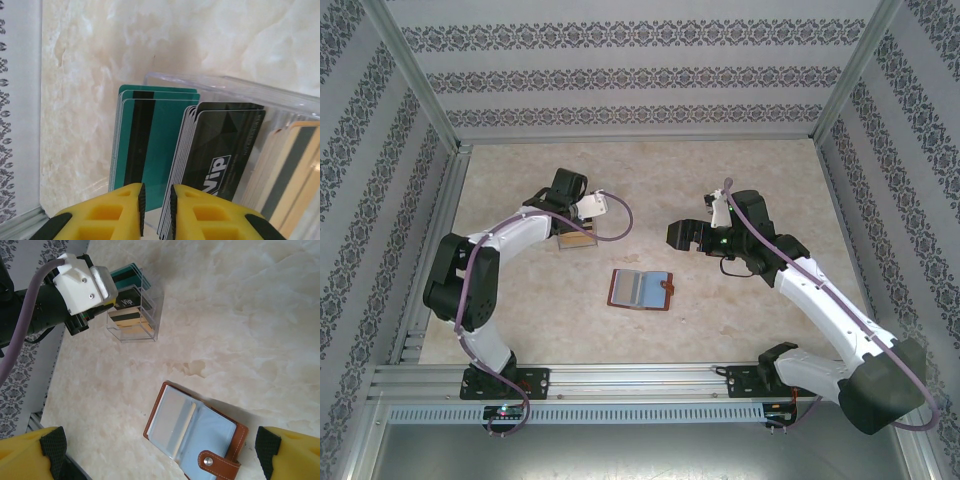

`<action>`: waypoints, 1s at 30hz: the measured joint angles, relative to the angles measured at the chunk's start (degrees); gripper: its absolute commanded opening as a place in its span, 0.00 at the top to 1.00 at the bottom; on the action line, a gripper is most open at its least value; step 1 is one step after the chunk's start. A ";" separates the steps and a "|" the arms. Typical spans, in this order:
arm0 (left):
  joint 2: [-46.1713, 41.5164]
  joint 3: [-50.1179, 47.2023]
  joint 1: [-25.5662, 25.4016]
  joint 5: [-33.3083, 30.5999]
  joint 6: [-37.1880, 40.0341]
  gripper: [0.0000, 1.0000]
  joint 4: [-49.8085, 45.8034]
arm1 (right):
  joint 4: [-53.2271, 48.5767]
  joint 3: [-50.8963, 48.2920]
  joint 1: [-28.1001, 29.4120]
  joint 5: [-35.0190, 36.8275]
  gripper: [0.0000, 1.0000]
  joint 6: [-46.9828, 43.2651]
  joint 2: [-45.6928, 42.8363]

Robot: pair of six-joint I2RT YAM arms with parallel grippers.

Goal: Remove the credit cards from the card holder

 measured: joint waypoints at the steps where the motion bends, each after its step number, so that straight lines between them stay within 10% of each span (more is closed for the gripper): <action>1: 0.17 0.04 0.09 -0.04 -0.22 0.76 0.11 | 0.00 0.00 0.00 -0.09 0.02 0.02 0.00; 14: -2.34 0.33 0.26 0.28 -9.16 0.71 -0.15 | 0.02 0.00 0.22 -0.79 0.02 0.20 -0.02; 24: -16.52 2.93 3.08 6.56 -42.12 0.28 -5.79 | -0.26 -0.46 8.76 3.98 0.20 1.20 2.03; 30: -19.98 3.32 3.91 15.89 -61.05 0.26 -12.04 | -0.20 -3.87 15.54 8.87 0.37 3.98 5.11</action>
